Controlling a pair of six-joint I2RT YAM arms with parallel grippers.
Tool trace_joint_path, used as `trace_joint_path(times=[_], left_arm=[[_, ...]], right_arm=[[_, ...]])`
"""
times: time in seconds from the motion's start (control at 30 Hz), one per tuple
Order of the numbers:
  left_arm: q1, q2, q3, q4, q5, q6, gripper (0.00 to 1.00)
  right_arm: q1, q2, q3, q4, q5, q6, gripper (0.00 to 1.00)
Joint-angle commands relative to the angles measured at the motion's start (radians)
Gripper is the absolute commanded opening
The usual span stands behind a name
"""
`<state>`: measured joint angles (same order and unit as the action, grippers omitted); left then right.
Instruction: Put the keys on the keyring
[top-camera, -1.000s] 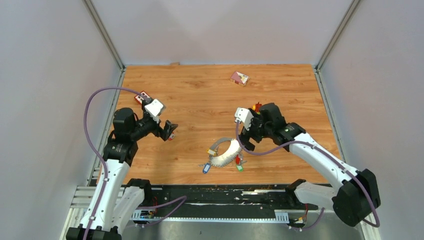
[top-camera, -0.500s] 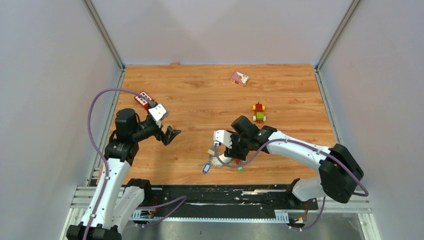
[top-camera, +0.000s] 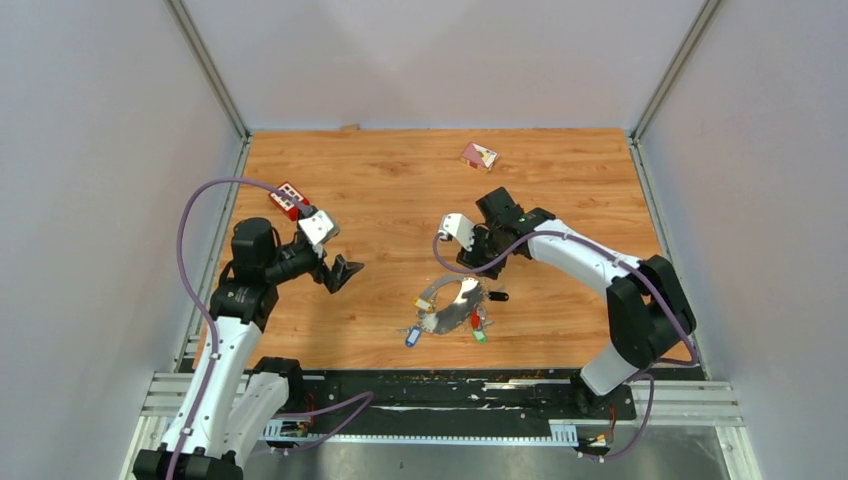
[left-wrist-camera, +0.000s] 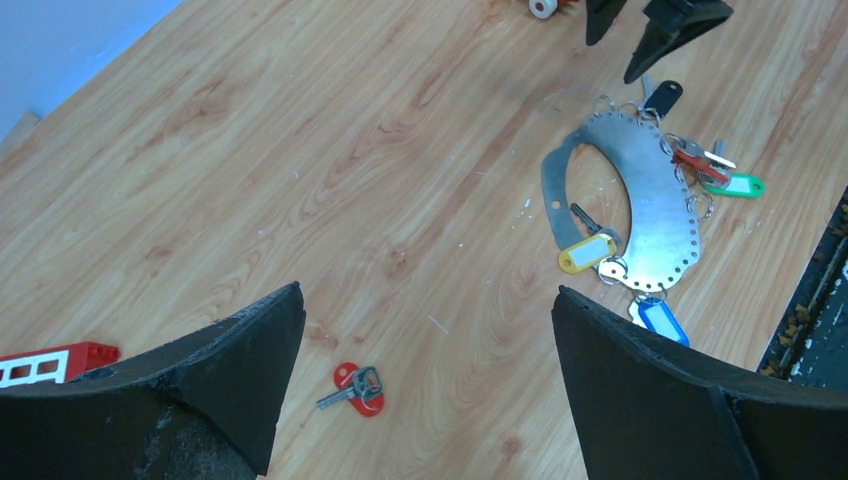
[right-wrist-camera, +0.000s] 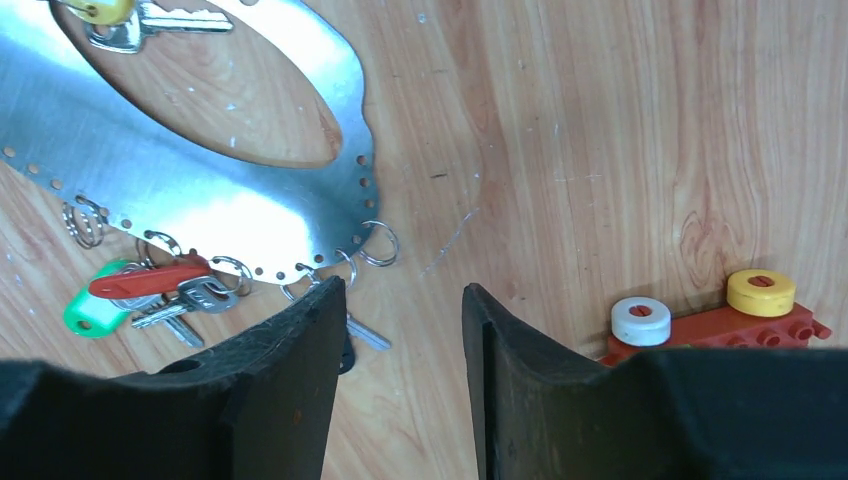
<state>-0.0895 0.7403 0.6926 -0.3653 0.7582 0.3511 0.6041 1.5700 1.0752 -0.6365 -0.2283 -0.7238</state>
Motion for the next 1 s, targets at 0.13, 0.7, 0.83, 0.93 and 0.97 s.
trace_joint_path(times=[0.13,0.7,0.83,0.93,0.97], left_arm=[[0.001,-0.011,-0.010,0.002,0.037,0.028,1.00],[0.001,-0.008,-0.015,0.002,0.042,0.039,1.00],[0.001,-0.008,-0.016,0.002,0.043,0.040,1.00],[0.001,-0.006,-0.017,0.003,0.044,0.043,1.00],[0.001,-0.007,-0.019,0.003,0.044,0.044,1.00]], right_arm=[[-0.069,0.132,0.085,-0.091,-0.137,-0.140,0.46],[-0.113,0.300,0.194,-0.139,-0.207,-0.167,0.38],[-0.113,0.311,0.194,-0.145,-0.215,-0.167,0.34],[-0.113,0.311,0.190,-0.147,-0.216,-0.168,0.31],[-0.113,0.311,0.189,-0.147,-0.218,-0.169,0.30]])
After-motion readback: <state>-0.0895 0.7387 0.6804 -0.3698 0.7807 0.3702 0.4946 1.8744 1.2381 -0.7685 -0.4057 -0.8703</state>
